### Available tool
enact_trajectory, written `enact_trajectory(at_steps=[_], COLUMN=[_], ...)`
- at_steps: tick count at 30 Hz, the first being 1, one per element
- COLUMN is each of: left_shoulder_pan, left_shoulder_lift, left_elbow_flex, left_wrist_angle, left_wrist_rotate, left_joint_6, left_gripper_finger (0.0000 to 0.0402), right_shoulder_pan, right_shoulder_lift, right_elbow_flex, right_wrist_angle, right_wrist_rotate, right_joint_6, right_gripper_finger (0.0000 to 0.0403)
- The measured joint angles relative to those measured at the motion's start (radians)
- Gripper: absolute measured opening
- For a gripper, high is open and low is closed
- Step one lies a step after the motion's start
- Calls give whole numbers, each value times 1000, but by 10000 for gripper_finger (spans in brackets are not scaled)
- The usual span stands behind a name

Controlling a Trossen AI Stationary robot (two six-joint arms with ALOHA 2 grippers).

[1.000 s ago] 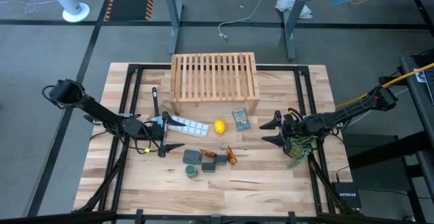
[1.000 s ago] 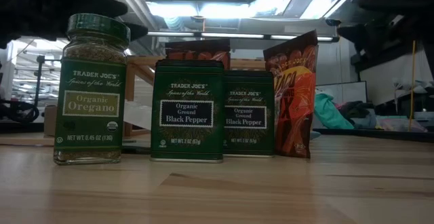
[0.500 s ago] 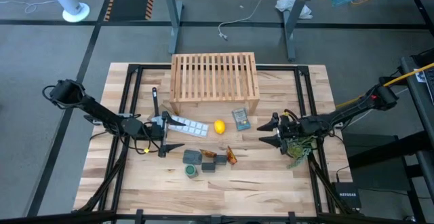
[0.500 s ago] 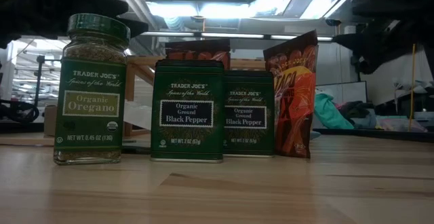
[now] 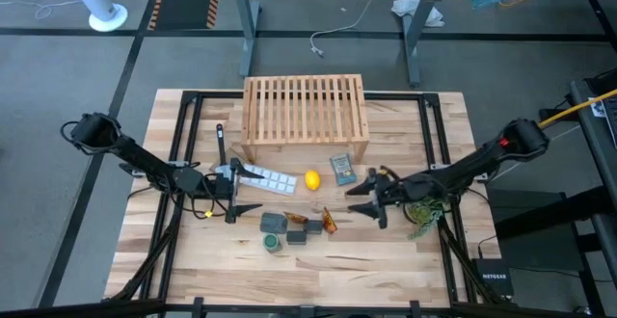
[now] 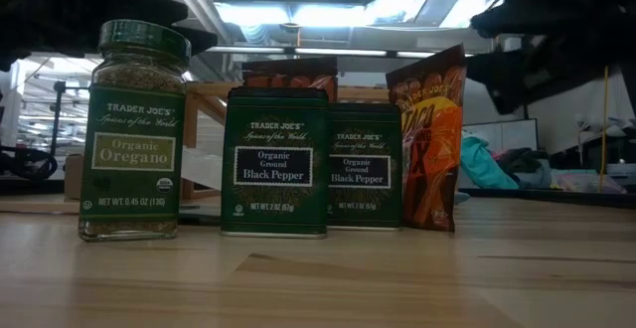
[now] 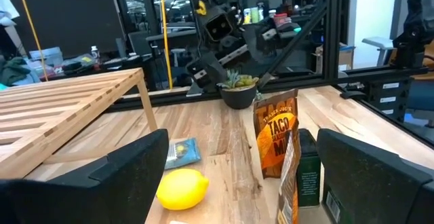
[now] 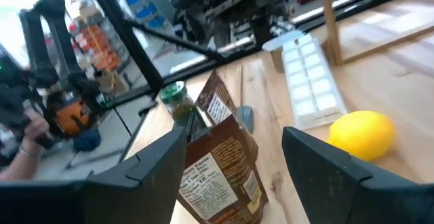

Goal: Shelf spices
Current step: Put the right orange seasoning pack on the shelf

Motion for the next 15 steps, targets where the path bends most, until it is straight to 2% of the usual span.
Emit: enact_trajectory(at_steps=[6, 15], left_shoulder_pan=[0, 0], left_shoulder_lift=[0, 0], left_elbow_flex=[0, 0], left_wrist_angle=[-9, -18], left_wrist_rotate=[0, -1], left_joint_6=[-22, -34], left_gripper_finger=[368, 368], right_shoulder_pan=[0, 0], right_shoulder_lift=[126, 130], right_elbow_flex=[144, 204], right_wrist_angle=[-13, -129], right_wrist_rotate=[-21, -8], right_joint_6=[-85, -87], right_gripper_finger=[250, 250])
